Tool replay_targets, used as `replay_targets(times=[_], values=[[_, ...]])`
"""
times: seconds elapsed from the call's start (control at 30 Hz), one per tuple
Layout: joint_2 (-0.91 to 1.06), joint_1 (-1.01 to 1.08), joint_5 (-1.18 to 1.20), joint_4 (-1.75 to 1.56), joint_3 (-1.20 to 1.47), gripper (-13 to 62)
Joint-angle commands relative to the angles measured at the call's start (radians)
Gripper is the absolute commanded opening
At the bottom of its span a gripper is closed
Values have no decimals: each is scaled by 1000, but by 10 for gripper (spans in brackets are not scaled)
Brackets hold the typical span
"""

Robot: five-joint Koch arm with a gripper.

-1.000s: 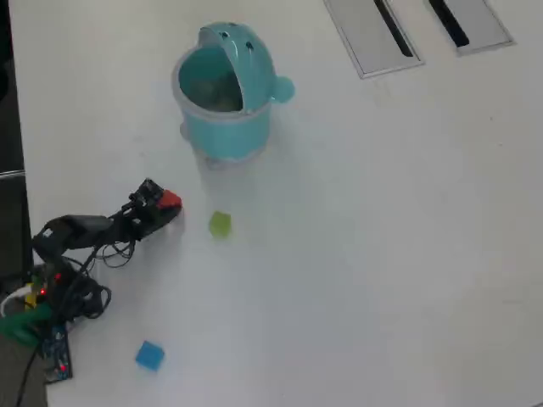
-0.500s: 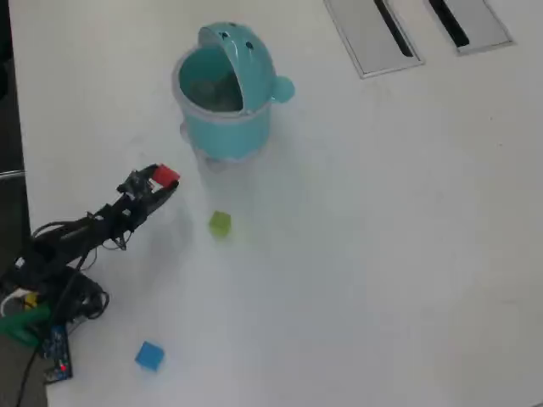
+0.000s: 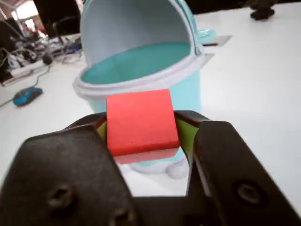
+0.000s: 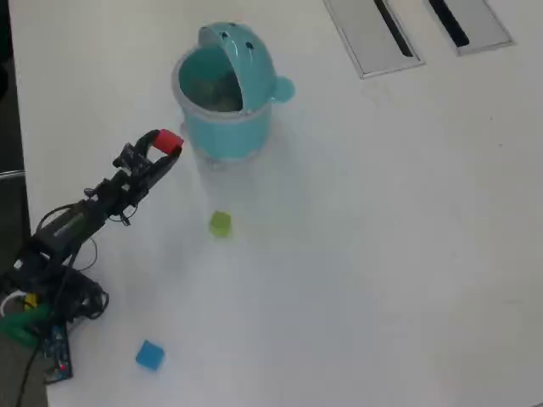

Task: Grasp RGB lego blocks and put them in the bin one by one.

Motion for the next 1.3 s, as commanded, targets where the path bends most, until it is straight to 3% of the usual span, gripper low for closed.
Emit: replay_targets(times=[0.0,0.8,1.27], values=[[-17,0,-2,25,-215,192],[-399,-32,-14,172,-795,192],[-753,-35,-14,258,-1262,192]])
